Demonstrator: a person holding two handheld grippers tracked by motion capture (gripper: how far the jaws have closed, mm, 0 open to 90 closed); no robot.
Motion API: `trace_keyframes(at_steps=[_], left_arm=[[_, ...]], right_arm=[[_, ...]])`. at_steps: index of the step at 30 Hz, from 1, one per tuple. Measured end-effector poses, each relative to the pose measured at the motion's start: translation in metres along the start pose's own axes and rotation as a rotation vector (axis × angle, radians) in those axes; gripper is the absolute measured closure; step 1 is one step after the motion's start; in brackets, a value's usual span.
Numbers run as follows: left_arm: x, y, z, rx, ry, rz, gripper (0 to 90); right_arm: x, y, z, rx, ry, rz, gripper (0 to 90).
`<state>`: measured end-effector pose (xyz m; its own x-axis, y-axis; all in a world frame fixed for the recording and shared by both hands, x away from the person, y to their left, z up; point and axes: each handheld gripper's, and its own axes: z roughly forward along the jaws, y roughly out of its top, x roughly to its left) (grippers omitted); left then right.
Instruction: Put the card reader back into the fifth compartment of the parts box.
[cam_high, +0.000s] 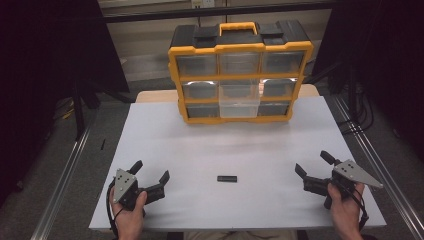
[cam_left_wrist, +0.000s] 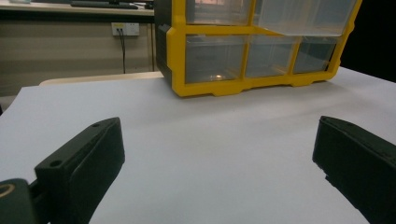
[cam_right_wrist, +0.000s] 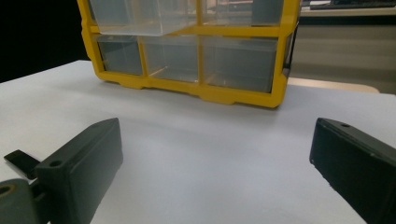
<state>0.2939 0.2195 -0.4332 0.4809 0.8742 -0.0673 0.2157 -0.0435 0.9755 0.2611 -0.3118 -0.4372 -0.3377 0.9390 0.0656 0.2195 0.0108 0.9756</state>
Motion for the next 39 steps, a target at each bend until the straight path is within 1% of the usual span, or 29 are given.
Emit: trace_keyframes(at_steps=[2, 4, 5, 6, 7, 9, 11, 12, 17, 18, 21, 22, 23, 24, 25, 26, 27, 28, 30, 36, 37, 39], left_arm=[[0.000, 0.000, 0.000, -0.004, -0.001, 0.001, 2.4], [0.000, 0.000, 0.000, -0.003, -0.003, 0.001, 2.4], [0.000, 0.000, 0.001, -0.002, -0.003, 0.003, 2.2], [0.000, 0.000, 0.001, 0.001, -0.008, 0.002, 2.2], [0.000, 0.000, 0.002, -0.001, -0.008, -0.005, 2.2], [0.000, 0.000, 0.002, 0.001, -0.010, -0.008, 2.2], [0.000, 0.000, 0.002, 0.002, -0.011, -0.006, 2.2], [0.000, 0.000, 0.002, 0.002, -0.011, -0.006, 2.2], [-0.001, 0.000, 0.002, 0.008, -0.017, 0.006, 2.2], [-0.001, 0.000, 0.003, 0.011, -0.021, 0.001, 2.2], [-0.002, 0.000, 0.002, 0.008, -0.023, 0.001, 2.2], [-0.002, 0.000, 0.002, 0.008, -0.023, 0.002, 2.2], [-0.002, -0.001, 0.002, 0.008, -0.022, -0.002, 2.2], [-0.001, -0.001, 0.002, 0.010, -0.022, 0.000, 2.2], [-0.001, -0.001, 0.002, 0.018, -0.017, 0.004, 2.2], [-0.001, -0.001, 0.002, 0.018, -0.017, 0.004, 2.2], [-0.001, -0.001, 0.003, 0.023, -0.015, 0.009, 2.2], [-0.001, -0.001, 0.003, 0.025, -0.025, 0.001, 2.2], [-0.001, -0.001, 0.003, 0.021, -0.027, 0.001, 2.2], [0.000, -0.001, 0.002, 0.016, -0.022, -0.003, 2.2], [0.000, -0.001, 0.002, 0.016, -0.022, -0.003, 2.2], [0.000, -0.001, 0.001, 0.017, -0.021, -0.007, 2.2]], right_arm=[[0.000, -0.001, 0.002, 0.006, 0.011, 0.007, 2.4], [0.000, -0.001, 0.002, 0.009, 0.020, 0.004, 2.4], [0.001, 0.000, 0.002, 0.011, 0.034, -0.004, 1.9], [0.001, 0.000, 0.002, 0.011, 0.034, -0.004, 1.9], [0.001, 0.000, 0.003, 0.017, 0.050, -0.019, 1.6], [0.002, 0.000, 0.004, 0.017, 0.058, -0.013, 1.7], [0.003, 0.000, 0.009, 0.035, 0.073, -0.043, 1.6], [0.003, 0.000, 0.009, 0.035, 0.073, -0.043, 1.6], [0.008, -0.001, 0.012, 0.063, 0.117, -0.034, 1.0], [0.010, 0.000, 0.012, 0.069, 0.129, -0.044, 0.8], [0.012, 0.001, 0.013, 0.073, 0.140, -0.050, 0.7], [0.015, 0.002, 0.014, 0.082, 0.159, -0.054, 0.7], [0.015, 0.002, 0.014, 0.082, 0.159, -0.054, 0.7], [0.016, 0.003, 0.015, 0.094, 0.168, -0.060, 0.9], [0.019, 0.003, 0.018, 0.117, 0.170, -0.079, 1.9], [0.019, 0.003, 0.018, 0.117, 0.170, -0.079, 1.9], [0.022, 0.004, 0.021, 0.130, 0.194, -0.074, 1.2], [0.023, 0.004, 0.023, 0.130, 0.209, -0.074, 1.0], [0.025, 0.005, 0.026, 0.124, 0.241, -0.080, 1.0], [0.034, 0.007, 0.037, 0.165, 0.294, -0.094, 1.9], [0.036, 0.008, 0.039, 0.173, 0.304, -0.104, 2.9], [0.038, 0.009, 0.042, 0.183, 0.311, -0.108, 4.1]])
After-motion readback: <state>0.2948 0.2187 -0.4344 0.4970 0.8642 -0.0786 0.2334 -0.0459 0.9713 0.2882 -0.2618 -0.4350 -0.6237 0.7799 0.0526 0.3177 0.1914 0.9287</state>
